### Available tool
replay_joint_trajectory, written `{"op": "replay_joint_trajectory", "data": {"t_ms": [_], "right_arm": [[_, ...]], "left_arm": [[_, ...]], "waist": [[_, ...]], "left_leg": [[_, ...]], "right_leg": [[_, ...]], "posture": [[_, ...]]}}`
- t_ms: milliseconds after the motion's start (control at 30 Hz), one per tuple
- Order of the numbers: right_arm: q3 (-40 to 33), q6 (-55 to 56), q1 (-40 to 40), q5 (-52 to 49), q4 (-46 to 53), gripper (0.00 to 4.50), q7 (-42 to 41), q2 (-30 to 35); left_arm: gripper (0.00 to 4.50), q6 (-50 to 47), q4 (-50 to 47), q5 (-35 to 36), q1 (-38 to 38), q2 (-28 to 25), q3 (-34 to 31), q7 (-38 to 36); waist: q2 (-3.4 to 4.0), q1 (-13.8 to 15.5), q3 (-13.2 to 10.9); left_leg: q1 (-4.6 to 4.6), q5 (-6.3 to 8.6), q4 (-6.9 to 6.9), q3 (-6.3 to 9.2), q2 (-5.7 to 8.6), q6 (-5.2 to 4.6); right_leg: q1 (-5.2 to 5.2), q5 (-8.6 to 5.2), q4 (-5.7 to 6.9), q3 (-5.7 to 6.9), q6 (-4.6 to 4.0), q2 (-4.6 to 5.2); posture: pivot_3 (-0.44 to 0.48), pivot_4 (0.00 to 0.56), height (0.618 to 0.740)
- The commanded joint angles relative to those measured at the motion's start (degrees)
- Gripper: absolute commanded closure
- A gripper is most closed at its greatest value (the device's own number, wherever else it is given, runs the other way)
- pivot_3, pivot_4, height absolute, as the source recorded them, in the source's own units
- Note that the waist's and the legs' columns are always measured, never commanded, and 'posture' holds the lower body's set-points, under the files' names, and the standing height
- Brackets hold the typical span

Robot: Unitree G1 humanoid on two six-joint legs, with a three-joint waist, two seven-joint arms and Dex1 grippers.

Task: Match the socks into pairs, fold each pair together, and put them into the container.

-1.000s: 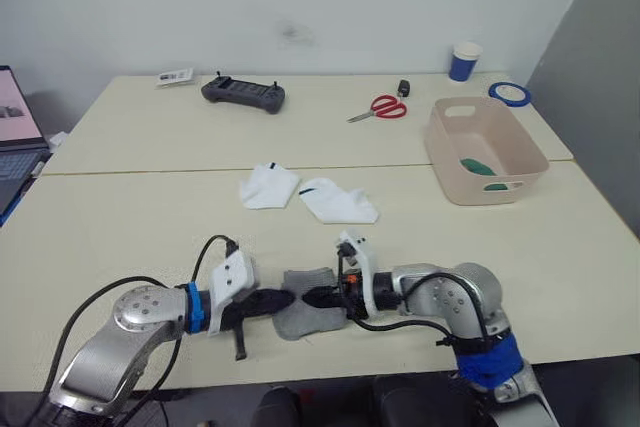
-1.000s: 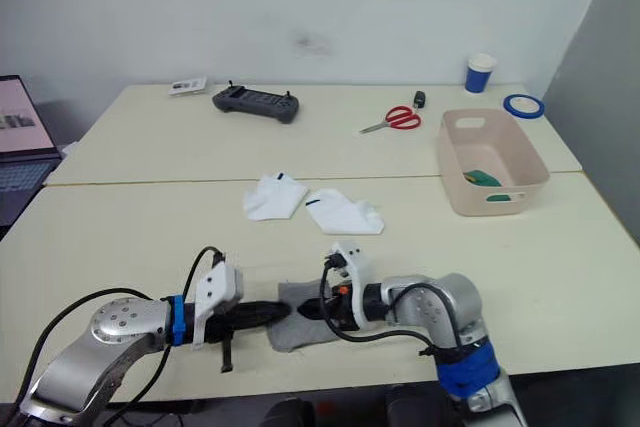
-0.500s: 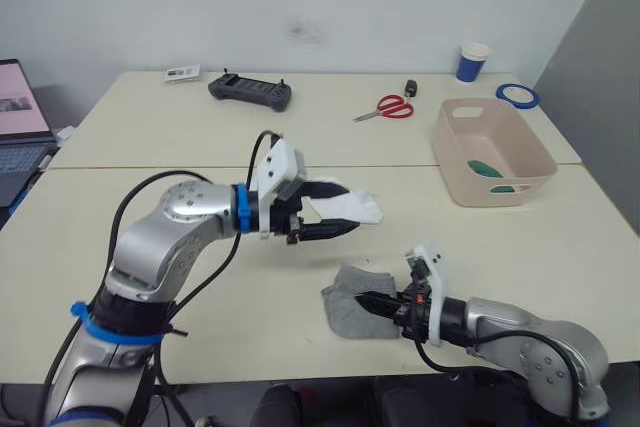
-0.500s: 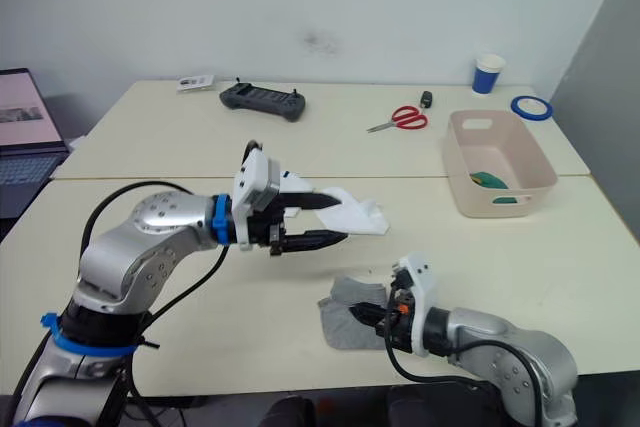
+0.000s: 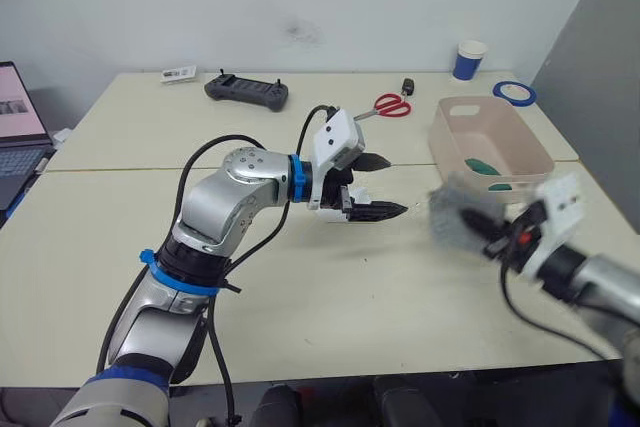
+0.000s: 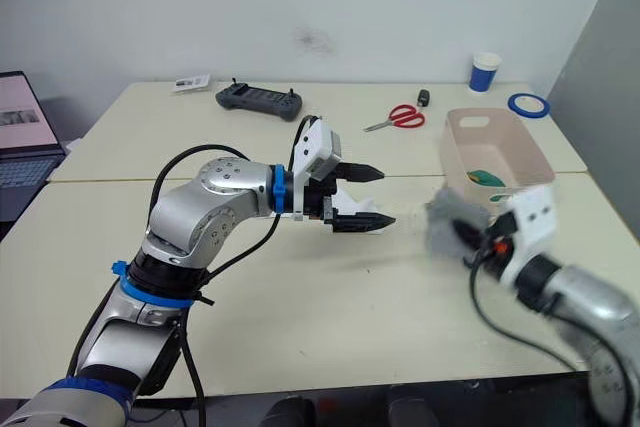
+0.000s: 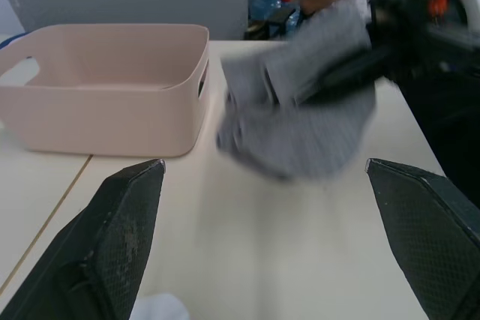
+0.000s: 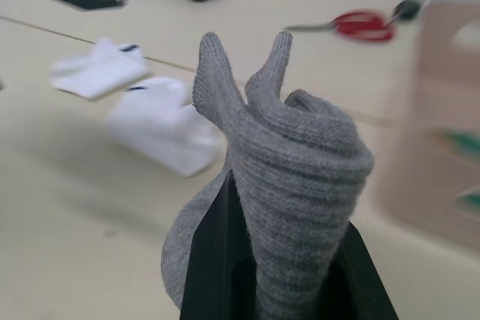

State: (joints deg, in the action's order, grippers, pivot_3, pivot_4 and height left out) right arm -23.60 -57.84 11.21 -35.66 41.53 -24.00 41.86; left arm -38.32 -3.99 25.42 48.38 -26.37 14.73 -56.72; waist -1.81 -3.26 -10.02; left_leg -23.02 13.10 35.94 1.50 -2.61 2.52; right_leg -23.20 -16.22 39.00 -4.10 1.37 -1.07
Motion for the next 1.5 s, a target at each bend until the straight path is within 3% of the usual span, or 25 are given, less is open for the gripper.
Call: {"op": "replay_joint_trajectory", "data": {"t_ms": [33, 133, 367, 600, 867, 900, 933, 1267, 1500], "right_arm": [[4.15, 12.65, 3.15, 9.85, -7.41, 4.50, -5.54, 9.11], [17.20, 32.93, 11.91, 26.77, -24.61, 4.50, -9.32, 18.82], [38.70, 66.33, 36.66, 53.24, -63.51, 4.50, -11.30, 18.52], [47.85, 79.28, 51.25, 63.92, -89.75, 4.50, -14.40, 12.28], [50.92, 83.71, 61.45, 67.84, -104.62, 4.50, -21.10, 6.94], [50.76, 83.55, 62.49, 67.48, -105.85, 3.78, -23.10, 6.46], [50.82, 83.63, 63.57, 67.49, -106.85, 3.62, -24.88, 6.23], [46.39, 81.14, 68.73, 61.73, -106.97, 0.02, -42.27, 6.73], [41.74, 76.32, 65.68, 55.70, -96.57, 0.02, -51.62, 9.61]], "left_arm": [[0.02, 1.40, -0.68, -0.38, 1.54, 0.48, -1.29, -0.16], [0.02, 1.16, -1.51, -0.11, 1.60, 0.51, -2.00, 0.05], [0.02, -0.39, -3.94, 0.72, 1.50, 1.37, -3.06, 1.46], [0.02, -1.20, -5.78, 0.76, 0.80, 1.73, -3.59, 3.47], [0.02, -0.93, -6.30, 0.29, 0.62, 1.68, -3.44, 4.65], [0.00, -0.86, -6.22, 0.23, 0.68, 1.72, -3.36, 4.72], [0.00, -0.86, -6.26, 0.20, 0.70, 1.72, -3.29, 4.79], [0.00, -1.02, -6.44, 0.07, 0.58, 1.60, -3.20, 5.27], [0.00, -1.12, -6.75, 0.15, 0.14, 1.32, -3.12, 5.11]], "waist": [[0.00, 0.06, -0.04], [0.08, -0.24, -0.23], [0.19, -0.16, -0.40], [0.31, 0.09, -0.50], [0.36, -0.02, -0.53], [0.36, -0.01, -0.53], [0.36, 0.00, -0.53], [0.40, 0.02, -0.55], [0.45, 0.07, -0.58]], "left_leg": [[0.00, 0.00, -0.05, 0.00, 0.00, 0.00], [0.01, 0.00, 0.03, -0.13, 0.02, -0.01], [-0.01, 0.00, 0.00, -0.16, 0.04, 0.00], [-0.02, -0.04, -0.02, -0.16, 0.03, 0.07], [0.00, -0.07, 0.01, -0.16, 0.04, 0.12], [0.01, -0.07, 0.02, -0.16, 0.04, 0.12], [0.01, -0.07, 0.02, -0.15, 0.04, 0.11], [0.02, -0.06, 0.06, -0.12, 0.03, 0.10], [0.02, -0.04, 0.08, -0.12, 0.04, 0.08]], "right_leg": [[0.00, -0.01, -0.02, 0.01, -0.01, 0.00], [-0.01, -0.04, -0.04, -0.12, 0.04, 0.02], [-0.04, -0.04, -0.04, -0.11, 0.06, 0.09], [-0.04, 0.10, -0.02, -0.10, -0.23, 0.13], [-0.04, 0.11, 0.04, -0.12, -0.25, 0.16], [-0.04, 0.11, 0.07, -0.11, -0.25, 0.16], [-0.03, 0.11, 0.07, -0.10, -0.25, 0.16], [0.00, 0.12, 0.10, -0.06, -0.25, 0.17], [0.01, 0.12, 0.12, -0.06, -0.25, 0.17]], "posture": [[0.000, 0.150, 0.740], [0.000, 0.150, 0.740], [0.000, 0.150, 0.740], [0.000, 0.150, 0.740], [0.000, 0.150, 0.740], [0.000, 0.150, 0.740], [0.000, 0.150, 0.740], [0.000, 0.150, 0.740], [0.000, 0.150, 0.740]]}}
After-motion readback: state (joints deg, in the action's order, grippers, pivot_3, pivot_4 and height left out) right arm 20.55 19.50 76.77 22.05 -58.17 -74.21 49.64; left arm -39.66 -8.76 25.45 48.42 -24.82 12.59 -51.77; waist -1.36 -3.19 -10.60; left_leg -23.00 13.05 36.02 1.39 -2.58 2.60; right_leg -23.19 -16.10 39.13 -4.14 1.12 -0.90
